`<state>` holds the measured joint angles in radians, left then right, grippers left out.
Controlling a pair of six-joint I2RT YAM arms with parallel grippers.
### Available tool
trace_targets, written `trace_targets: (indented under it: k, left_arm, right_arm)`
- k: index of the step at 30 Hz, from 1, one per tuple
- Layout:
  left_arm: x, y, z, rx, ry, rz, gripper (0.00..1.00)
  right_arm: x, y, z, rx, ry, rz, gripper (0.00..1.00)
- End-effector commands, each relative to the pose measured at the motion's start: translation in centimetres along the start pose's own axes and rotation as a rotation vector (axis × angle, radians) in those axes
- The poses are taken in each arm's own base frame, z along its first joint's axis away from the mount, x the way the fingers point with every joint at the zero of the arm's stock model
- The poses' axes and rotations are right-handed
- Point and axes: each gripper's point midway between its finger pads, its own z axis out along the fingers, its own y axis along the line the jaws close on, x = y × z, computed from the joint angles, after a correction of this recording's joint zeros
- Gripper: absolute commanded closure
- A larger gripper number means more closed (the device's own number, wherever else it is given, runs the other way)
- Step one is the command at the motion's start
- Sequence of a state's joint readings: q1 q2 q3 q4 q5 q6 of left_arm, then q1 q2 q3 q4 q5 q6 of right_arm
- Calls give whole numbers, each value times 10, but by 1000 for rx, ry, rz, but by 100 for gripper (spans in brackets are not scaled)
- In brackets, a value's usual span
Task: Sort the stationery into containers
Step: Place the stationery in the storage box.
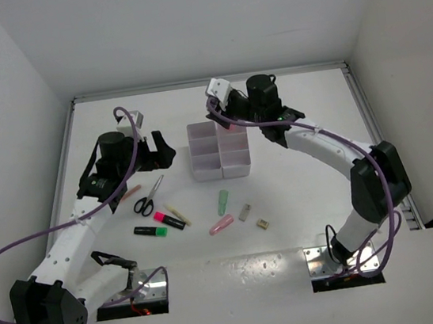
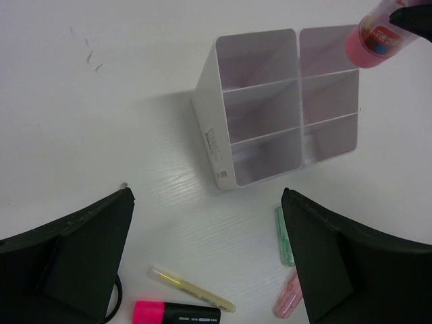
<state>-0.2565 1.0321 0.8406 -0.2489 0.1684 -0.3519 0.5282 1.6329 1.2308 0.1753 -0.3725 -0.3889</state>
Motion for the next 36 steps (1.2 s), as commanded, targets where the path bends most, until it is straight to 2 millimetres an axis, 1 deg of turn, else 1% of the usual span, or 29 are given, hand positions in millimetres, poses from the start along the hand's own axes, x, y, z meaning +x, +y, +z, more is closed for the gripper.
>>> trace_targets:
  k: [1, 2, 7, 8, 9, 10, 11, 12, 13, 15, 17, 18, 19, 20, 21, 24, 26, 27, 28, 31, 32, 36]
  left_arm:
    - [-15, -9, -3, 32, -50, 15, 3]
    - [-15, -9, -3, 32, -50, 15, 3]
    - [-13, -8, -1, 30, -42, 13, 3]
    - [-13, -8, -1, 30, -42, 13, 3]
    - [-13, -8, -1, 30, -42, 13, 3]
    - [-13, -8, -1, 30, -42, 13, 3]
    - [-13, -8, -1, 30, -42, 13, 3]
    - [-13, -8, -1, 30, -42, 13, 3]
    - [-13, -8, -1, 30, -42, 13, 3]
    - [-13, -8, -1, 30, -42, 13, 3]
    - [-13, -8, -1, 30, -42, 13, 3]
    - [-13, -8, -1, 30, -42, 13, 3]
    - [-12, -9, -1, 39, -39, 13, 3]
    - [-12, -9, -1, 39, -39, 13, 3]
    - [-12, -9, -1, 39, -39, 13, 3]
    - [-12, -9, -1, 39, -39, 13, 3]
    - [-12, -9, -1, 39, -39, 13, 3]
    - [-12, -9, -1, 39, -39, 13, 3]
    - [-12, -9, -1, 39, -39, 13, 3]
    - [-12, -9, -1, 39, -39, 13, 3]
    - [-12, -9, -1, 39, -39, 13, 3]
    - [-12, -9, -1, 39, -39, 13, 3]
  right_arm:
    - [-26, -31, 2, 91, -112, -129, 100]
    - [-23, -36, 3, 98, -105, -135, 100]
    - [-8, -35, 8, 66, -95, -132, 100]
    - [-4, -31, 8, 52, -92, -128, 100]
    - [-8, -28, 9, 39, -111, -123, 100]
    - [0, -23, 11, 22, -101, -114, 100]
    - [-1, -21, 11, 10, -108, -115, 100]
    - [6, -23, 12, 13, -96, -108, 100]
    - [10, -20, 15, 0, -94, -94, 100]
    - [13, -18, 17, -12, -92, -90, 100]
    - [14, -20, 15, -12, -92, -79, 100]
    - [22, -16, 17, -21, -79, -71, 100]
    - [25, -12, 17, -34, -78, -67, 100]
    - [23, -13, 17, -30, -85, -72, 100]
    - [36, -6, 18, -41, -68, -60, 100]
    - [47, -6, 18, -22, -79, -81, 100]
    - [45, -9, 18, -9, -84, -86, 99]
    - [50, -7, 20, -14, -76, -72, 99]
    - [52, -11, 19, -6, -72, -70, 98]
    - [52, -11, 19, -6, -72, -70, 98]
    - [52, -11, 19, -6, -72, -70, 96]
    - [60, -6, 18, -21, -49, -46, 82]
